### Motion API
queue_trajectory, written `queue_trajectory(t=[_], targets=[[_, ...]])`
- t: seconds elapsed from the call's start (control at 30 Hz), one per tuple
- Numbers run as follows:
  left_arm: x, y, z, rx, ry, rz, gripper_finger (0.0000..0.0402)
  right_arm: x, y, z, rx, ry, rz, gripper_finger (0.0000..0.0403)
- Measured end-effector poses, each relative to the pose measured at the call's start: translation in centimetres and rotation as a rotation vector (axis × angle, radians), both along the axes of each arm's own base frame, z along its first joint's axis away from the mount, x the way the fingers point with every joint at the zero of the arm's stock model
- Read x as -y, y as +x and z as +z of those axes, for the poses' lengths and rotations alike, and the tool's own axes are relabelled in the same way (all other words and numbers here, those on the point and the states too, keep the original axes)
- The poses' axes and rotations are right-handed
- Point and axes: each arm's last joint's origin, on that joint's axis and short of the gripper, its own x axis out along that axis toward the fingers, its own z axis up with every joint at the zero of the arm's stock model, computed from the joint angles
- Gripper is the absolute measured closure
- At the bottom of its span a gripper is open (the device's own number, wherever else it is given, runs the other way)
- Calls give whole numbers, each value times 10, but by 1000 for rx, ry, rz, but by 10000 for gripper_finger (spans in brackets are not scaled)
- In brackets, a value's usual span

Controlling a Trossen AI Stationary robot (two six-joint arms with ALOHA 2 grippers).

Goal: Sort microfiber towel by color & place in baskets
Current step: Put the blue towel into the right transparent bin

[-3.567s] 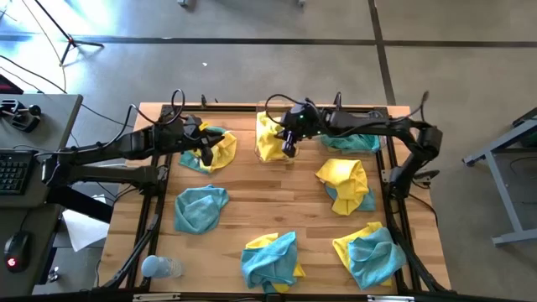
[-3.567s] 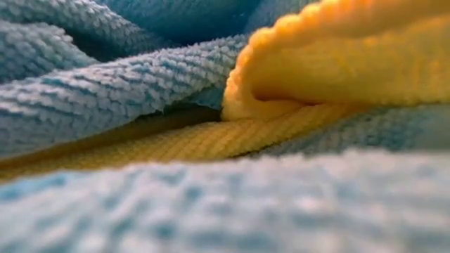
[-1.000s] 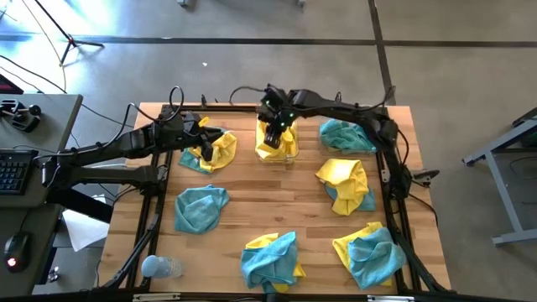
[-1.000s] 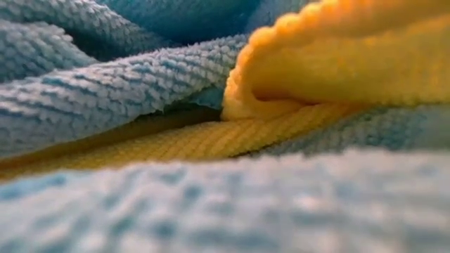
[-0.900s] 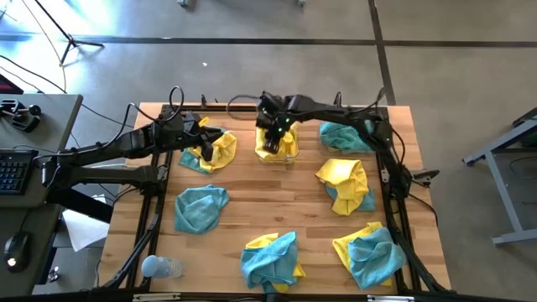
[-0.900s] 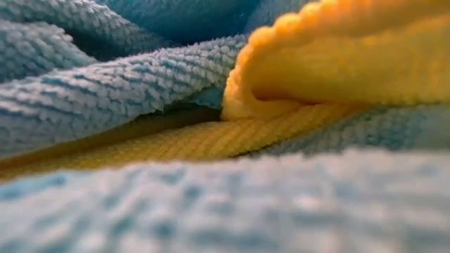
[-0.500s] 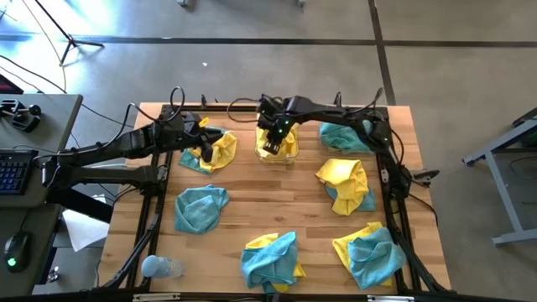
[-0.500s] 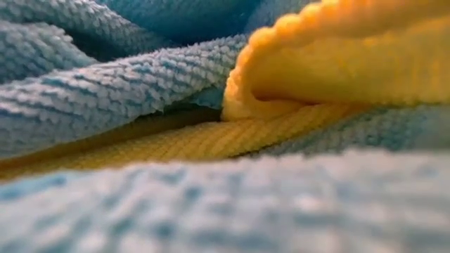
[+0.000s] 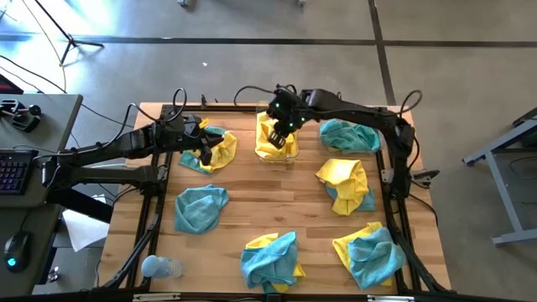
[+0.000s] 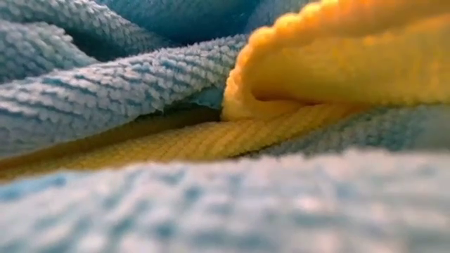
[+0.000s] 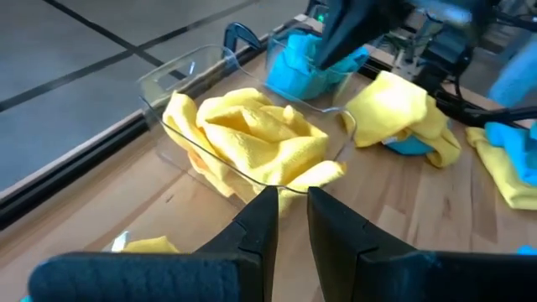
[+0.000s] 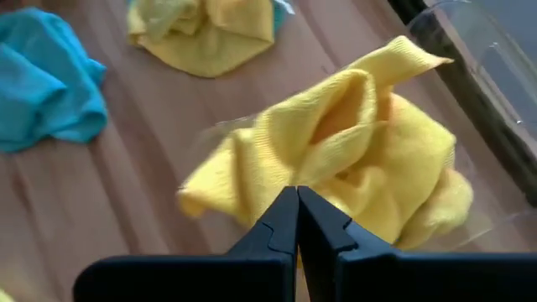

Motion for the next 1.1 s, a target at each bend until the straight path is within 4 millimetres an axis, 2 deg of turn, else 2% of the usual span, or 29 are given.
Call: queue_trajectory(t=[0.07,0.3,0.5,0.63,0.77,0.87,1.0,1.1], targets=[[0,0,0,-7,2,-16,349,-17,2,4,3,-9,-3,403],[6,2,-1,-13,2,-137,349,-88,10,1,-51,13,21,403],[20,3,1,-8,15,-236,356,-145,-1,-5,-164,-67,-29,403],[28,1,3,8,20,-278,370,-177,-13,-31,-204,-71,-40,403],[33,-1,6,30,6,-297,380,-198,-38,-63,-205,17,-91,403],[36,-1,5,29,-5,-307,385,-208,-63,-72,-152,92,-148,403],[37,0,5,27,-1,-309,387,-219,-105,-65,-92,183,-248,403],[37,0,5,25,13,-283,387,-226,-137,-58,-111,281,-325,403]])
